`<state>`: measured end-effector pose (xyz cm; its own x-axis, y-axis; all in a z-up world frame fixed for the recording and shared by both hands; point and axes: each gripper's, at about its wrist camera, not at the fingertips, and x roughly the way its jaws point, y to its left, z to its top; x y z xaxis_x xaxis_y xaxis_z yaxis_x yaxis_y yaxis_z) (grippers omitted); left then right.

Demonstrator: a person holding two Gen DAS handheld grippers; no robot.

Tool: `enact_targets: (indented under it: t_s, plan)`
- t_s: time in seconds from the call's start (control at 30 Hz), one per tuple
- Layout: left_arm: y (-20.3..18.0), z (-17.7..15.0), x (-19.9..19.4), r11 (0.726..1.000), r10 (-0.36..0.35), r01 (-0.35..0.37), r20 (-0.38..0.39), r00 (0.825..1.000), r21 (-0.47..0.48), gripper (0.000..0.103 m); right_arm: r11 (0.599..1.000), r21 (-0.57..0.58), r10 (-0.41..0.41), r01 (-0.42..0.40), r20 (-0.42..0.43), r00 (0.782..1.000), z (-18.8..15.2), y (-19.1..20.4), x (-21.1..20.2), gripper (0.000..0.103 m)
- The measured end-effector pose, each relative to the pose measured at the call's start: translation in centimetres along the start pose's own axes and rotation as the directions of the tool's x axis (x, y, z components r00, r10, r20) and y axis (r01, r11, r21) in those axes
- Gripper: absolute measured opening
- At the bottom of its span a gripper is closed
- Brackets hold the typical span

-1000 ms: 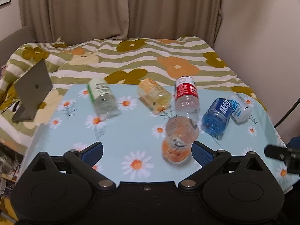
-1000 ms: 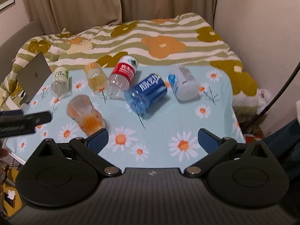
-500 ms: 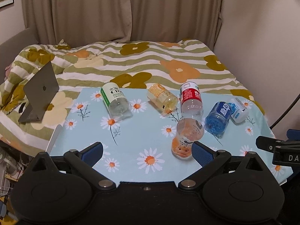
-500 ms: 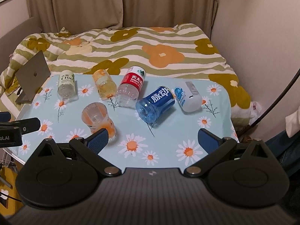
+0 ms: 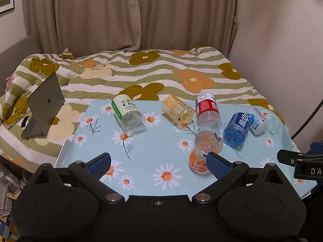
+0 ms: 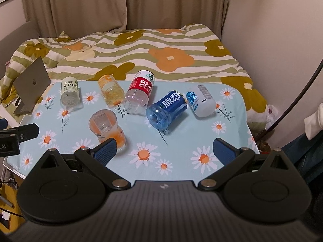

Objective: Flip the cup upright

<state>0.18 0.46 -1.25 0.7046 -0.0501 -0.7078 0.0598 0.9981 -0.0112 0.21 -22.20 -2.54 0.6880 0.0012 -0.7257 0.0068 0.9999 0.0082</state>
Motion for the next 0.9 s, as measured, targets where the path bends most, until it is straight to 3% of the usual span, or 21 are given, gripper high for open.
enact_targets:
  t_s: [0.9]
  plan:
    - [-0.07,-0.13,-0.67,0.999,0.023,-0.025,0.039,0.999,0.037,0.102,1.0,0.004,-0.002,0.002,0.002,1.0,-0.26,-0.02,-0.14,0.103]
